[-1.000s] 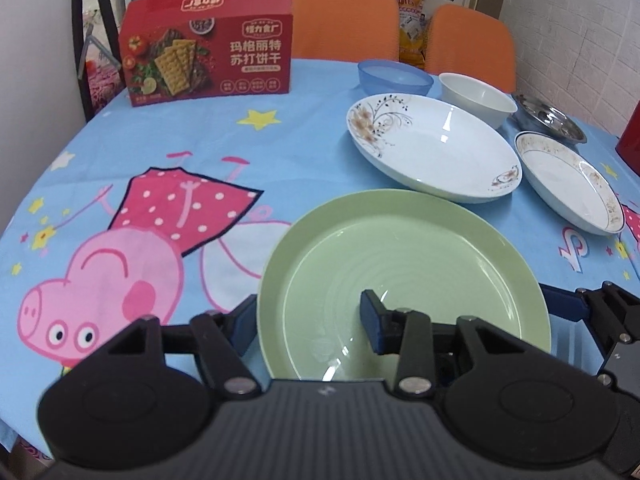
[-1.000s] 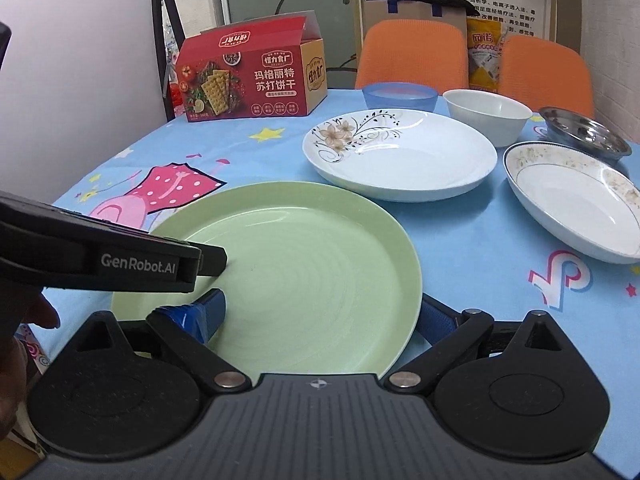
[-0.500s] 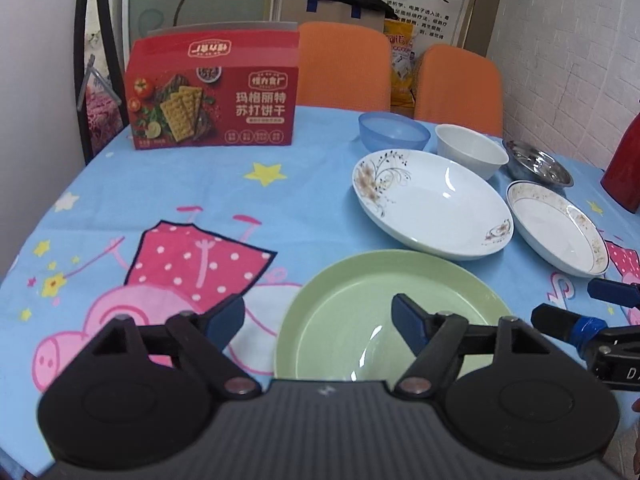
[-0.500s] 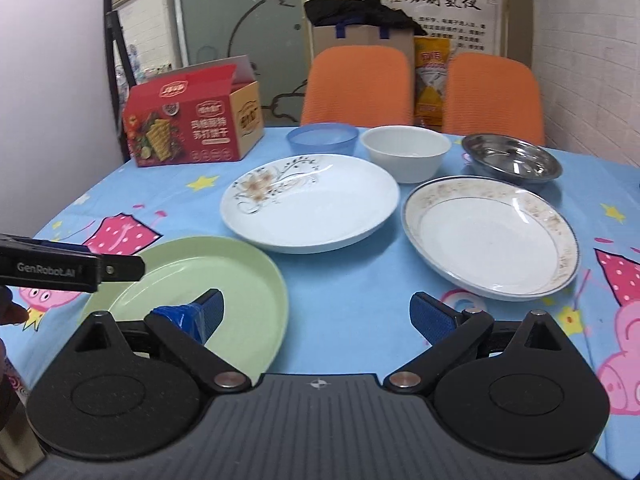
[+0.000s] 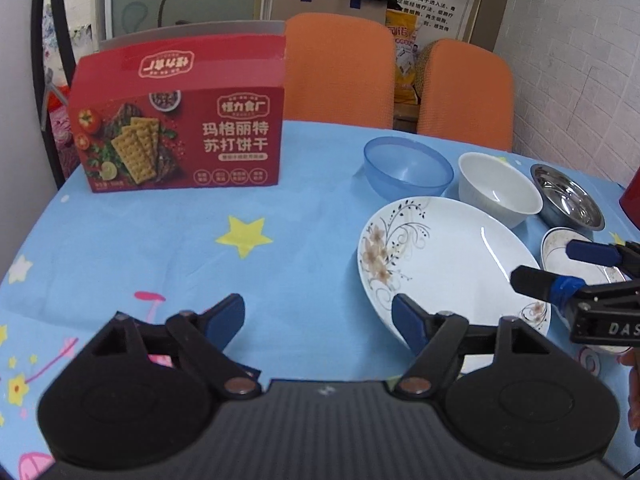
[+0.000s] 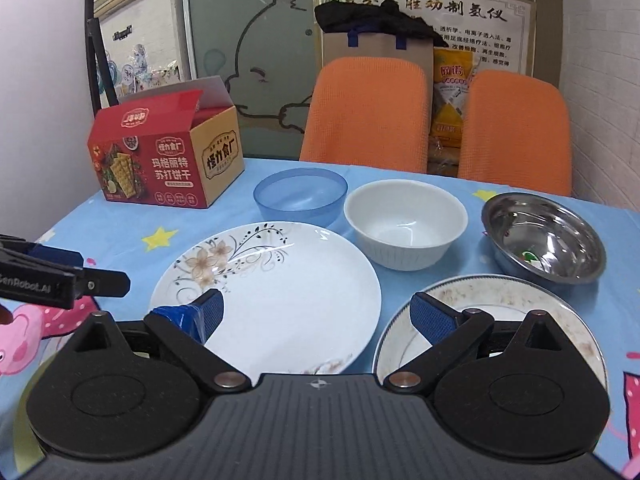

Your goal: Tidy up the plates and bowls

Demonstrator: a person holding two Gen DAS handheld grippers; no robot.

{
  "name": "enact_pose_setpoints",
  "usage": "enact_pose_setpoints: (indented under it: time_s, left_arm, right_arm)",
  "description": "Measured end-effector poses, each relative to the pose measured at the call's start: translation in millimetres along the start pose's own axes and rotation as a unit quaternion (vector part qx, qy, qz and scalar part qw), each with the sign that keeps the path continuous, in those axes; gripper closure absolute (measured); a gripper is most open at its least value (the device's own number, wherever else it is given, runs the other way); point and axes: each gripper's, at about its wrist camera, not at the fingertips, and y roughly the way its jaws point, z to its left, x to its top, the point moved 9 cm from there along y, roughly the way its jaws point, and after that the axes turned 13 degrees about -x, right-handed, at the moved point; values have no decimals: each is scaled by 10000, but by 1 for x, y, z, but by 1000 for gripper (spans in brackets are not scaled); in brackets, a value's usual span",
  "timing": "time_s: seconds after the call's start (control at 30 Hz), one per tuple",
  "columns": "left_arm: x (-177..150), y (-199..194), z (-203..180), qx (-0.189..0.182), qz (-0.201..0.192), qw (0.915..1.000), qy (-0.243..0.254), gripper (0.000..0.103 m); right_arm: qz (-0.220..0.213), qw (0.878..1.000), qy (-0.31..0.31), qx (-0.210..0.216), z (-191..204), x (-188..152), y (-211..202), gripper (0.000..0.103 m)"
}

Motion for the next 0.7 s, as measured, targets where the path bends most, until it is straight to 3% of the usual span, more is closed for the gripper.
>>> enact_pose_setpoints:
  time_s: [0.13,0.27,0.43,0.6,0.7]
  left_arm:
    - [9,35,2,-259,305,9991,-112,29]
    - [13,57,4,-261,461,9986,-90,29]
    - [14,58,12,-239,408,9988,-117,29]
    - [12,51,19,-199,406,9988,-209,29]
    - [13,51,12,-352,398,9984,-175,29]
  right_arm:
    - [389,9991,-130,50,4,-1,42,16]
    - [582,9979,-223,201,15,-6,58,14]
    - [583,9977,-299,-159,23,-7,65,14]
    - [555,9980,-299,-48,33,-1,70,15]
    - [676,9977,22,18,24,-7,63,16]
